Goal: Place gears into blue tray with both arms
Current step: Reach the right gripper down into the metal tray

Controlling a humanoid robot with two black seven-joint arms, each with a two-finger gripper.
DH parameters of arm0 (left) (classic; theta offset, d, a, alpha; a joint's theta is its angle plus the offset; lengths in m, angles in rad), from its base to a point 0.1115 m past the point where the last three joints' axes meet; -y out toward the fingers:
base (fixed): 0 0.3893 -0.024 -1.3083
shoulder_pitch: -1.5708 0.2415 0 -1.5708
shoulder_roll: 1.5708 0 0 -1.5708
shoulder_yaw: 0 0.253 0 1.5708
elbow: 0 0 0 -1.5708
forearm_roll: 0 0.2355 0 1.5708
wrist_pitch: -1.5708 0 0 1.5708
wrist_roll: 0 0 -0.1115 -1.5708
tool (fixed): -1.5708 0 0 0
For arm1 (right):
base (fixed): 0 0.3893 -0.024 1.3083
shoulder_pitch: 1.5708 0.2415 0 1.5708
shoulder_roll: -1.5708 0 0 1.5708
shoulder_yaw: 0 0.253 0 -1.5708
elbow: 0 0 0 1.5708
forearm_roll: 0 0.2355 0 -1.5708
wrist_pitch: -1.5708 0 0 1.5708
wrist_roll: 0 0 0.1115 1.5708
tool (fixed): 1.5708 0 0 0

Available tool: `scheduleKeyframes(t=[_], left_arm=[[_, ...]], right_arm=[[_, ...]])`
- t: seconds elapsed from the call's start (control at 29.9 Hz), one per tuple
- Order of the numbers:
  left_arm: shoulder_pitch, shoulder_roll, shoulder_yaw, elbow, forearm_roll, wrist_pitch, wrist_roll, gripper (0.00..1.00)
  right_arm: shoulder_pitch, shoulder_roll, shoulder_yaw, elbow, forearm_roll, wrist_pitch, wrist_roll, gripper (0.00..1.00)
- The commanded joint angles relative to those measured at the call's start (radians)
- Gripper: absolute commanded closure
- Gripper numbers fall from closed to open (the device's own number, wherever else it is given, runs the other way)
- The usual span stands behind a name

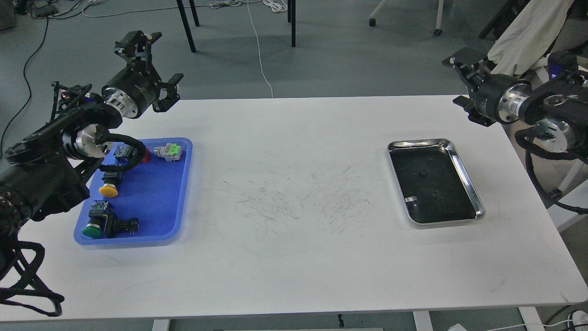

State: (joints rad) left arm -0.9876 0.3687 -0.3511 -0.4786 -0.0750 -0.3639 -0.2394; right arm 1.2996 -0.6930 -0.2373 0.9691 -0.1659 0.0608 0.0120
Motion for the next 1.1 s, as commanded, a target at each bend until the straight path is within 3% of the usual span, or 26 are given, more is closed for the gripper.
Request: scheduleKeyframes(t=[0.0,0.3,0.57,0.9,1.07], left_arm=[[0.000,-0.001,-0.002,0.000,-0.002,-0.001,0.000,0.01],[-0.002,0.001,-0.003,0.002,-0.002,-0.001,0.000,0.01],[0.000,0.003,-0.003,0.002,-0.003,-0.001,-0.001,0.01],[0.000,0.013,-0.003,0.002,-0.003,-0.007,-0.012,0.01],[0.000,0.015,-0.003,0.002,-0.003,-0.007,-0.012,0.01]], right_arm=[[0.052,-0.007,-0.083,0.013,-0.064,0.001,-0.017,0.02],[0.133,-0.002,-0.206,0.056,-0.485,0.034,-0.017,0.02],[0.123,0.039,-0.275,0.039,-0.777,0.083,0.020,0.02],[-0.017,0.243,-0.327,-0.144,-0.839,0.054,0.023,0.05],[-0.019,0.256,-0.344,-0.141,-0.856,0.067,0.026,0.06]])
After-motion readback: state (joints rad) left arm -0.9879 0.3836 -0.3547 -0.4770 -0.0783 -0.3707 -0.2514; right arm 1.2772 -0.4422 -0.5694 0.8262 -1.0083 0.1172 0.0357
